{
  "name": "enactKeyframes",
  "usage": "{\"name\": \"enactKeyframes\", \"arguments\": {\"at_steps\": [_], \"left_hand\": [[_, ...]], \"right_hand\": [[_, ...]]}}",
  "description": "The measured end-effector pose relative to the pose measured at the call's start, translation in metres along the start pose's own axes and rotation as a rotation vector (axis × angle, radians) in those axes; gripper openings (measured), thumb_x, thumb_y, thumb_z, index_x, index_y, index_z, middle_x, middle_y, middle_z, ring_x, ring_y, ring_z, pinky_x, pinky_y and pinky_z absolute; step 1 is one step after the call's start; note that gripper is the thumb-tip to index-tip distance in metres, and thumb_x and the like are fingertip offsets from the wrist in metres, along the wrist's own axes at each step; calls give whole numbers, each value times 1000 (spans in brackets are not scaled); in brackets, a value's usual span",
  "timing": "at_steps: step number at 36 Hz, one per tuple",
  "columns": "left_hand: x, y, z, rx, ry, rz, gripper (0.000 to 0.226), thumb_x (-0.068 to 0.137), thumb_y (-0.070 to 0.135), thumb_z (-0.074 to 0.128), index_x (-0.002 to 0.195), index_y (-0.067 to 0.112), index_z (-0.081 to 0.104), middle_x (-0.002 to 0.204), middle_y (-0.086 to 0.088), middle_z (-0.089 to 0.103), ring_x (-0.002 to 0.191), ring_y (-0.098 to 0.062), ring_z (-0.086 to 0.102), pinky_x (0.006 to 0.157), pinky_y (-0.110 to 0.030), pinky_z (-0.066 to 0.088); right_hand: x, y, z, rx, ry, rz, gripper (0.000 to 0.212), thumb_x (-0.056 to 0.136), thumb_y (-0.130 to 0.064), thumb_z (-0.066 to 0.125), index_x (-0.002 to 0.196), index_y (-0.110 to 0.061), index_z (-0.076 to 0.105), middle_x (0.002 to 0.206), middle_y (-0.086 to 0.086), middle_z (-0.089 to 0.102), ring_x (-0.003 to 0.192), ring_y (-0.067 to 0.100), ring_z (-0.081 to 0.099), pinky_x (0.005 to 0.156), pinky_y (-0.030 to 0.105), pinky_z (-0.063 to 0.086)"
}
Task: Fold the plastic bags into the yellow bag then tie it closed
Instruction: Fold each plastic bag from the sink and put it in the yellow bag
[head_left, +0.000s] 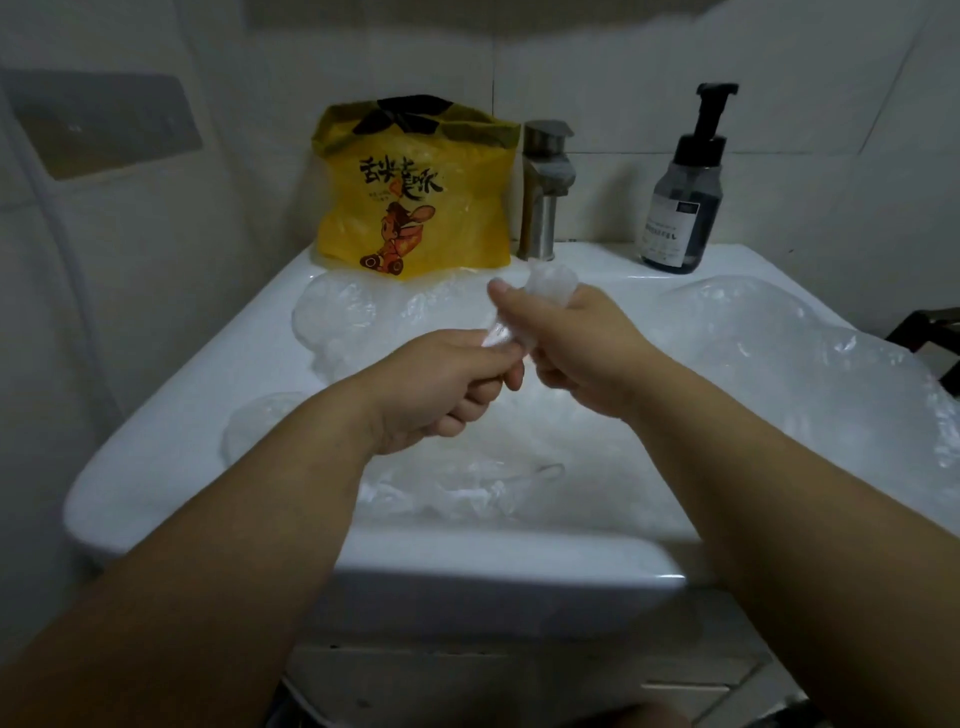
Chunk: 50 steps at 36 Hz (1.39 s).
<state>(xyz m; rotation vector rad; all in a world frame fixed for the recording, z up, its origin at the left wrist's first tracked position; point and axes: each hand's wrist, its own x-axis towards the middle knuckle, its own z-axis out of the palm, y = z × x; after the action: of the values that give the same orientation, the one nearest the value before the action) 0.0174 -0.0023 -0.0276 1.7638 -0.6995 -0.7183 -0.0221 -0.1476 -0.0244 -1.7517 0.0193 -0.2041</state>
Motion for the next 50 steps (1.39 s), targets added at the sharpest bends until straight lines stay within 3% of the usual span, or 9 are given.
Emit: {"name": "enactKeyframes", "arguments": {"at_steps": [4, 9, 17, 27, 32, 37, 40, 45, 50], "left_hand": [[-4, 5, 2, -73, -9, 11, 50, 78, 64, 44, 81, 15, 55, 52, 9, 25, 44, -5, 17, 36, -16, 16], [-5, 4, 1, -49, 76, 21, 36, 102, 43, 37, 81, 16, 50, 52, 9, 28, 43, -5, 20, 37, -16, 17], [-17, 13, -32, 31, 191, 21, 33, 101, 38, 43, 78, 17, 55, 57, 11, 44, 47, -2, 34, 39, -12, 27], [-14, 43, -87, 8, 554, 191, 18, 95, 20, 59, 79, 15, 65, 60, 7, 62, 43, 2, 47, 42, -12, 42], [-6, 59, -111, 6, 612, 242, 19, 95, 15, 59, 77, 13, 65, 59, 3, 62, 43, 2, 52, 47, -11, 48], [18, 75, -139, 64, 665, 299, 19, 99, 11, 51, 85, 14, 64, 73, -3, 61, 50, -1, 55, 50, -12, 48], [36, 82, -157, 38, 746, 311, 16, 100, 7, 48, 97, 10, 63, 76, -4, 62, 61, -9, 58, 54, -15, 50], [53, 85, -186, 67, 887, 309, 11, 98, 17, 55, 95, 15, 65, 83, 4, 65, 69, -4, 60, 59, -12, 53], [69, 82, -194, 160, 806, 300, 16, 96, 14, 56, 86, 22, 64, 82, 4, 66, 68, -7, 57, 62, -21, 49]], "right_hand": [[-3, -5, -3, 90, 33, 24, 33, 97, -32, 51, 74, -8, 49, 44, -1, 35, 39, 9, 25, 41, 23, 21], [-5, -5, -4, 147, 25, 67, 30, 98, -31, 50, 79, -8, 51, 45, -1, 36, 40, 10, 25, 41, 23, 21], [4, -30, -11, 103, -175, 128, 19, 97, -21, 51, 84, -9, 58, 59, 1, 52, 50, 8, 41, 45, 17, 37], [45, -66, -2, -66, -82, 20, 25, 94, -21, 57, 93, 4, 62, 63, 4, 59, 50, 8, 47, 47, 18, 42], [71, -88, 0, -171, -136, -13, 22, 97, -23, 52, 84, -9, 62, 67, 2, 59, 55, 7, 49, 52, 18, 44], [106, -108, 3, -361, 27, -166, 29, 98, -25, 52, 89, 0, 63, 72, 7, 56, 59, 12, 46, 55, 24, 41], [133, -116, 2, -444, 196, -228, 29, 98, -27, 53, 90, -1, 65, 71, 6, 59, 62, 15, 50, 58, 29, 43], [179, -122, -20, -517, 519, -272, 31, 97, -33, 53, 101, -4, 66, 80, 8, 61, 64, 16, 50, 60, 30, 41], [212, -118, -28, -747, 446, -255, 30, 95, -30, 57, 114, -8, 65, 107, 9, 63, 83, 16, 53, 75, 30, 43]]}}
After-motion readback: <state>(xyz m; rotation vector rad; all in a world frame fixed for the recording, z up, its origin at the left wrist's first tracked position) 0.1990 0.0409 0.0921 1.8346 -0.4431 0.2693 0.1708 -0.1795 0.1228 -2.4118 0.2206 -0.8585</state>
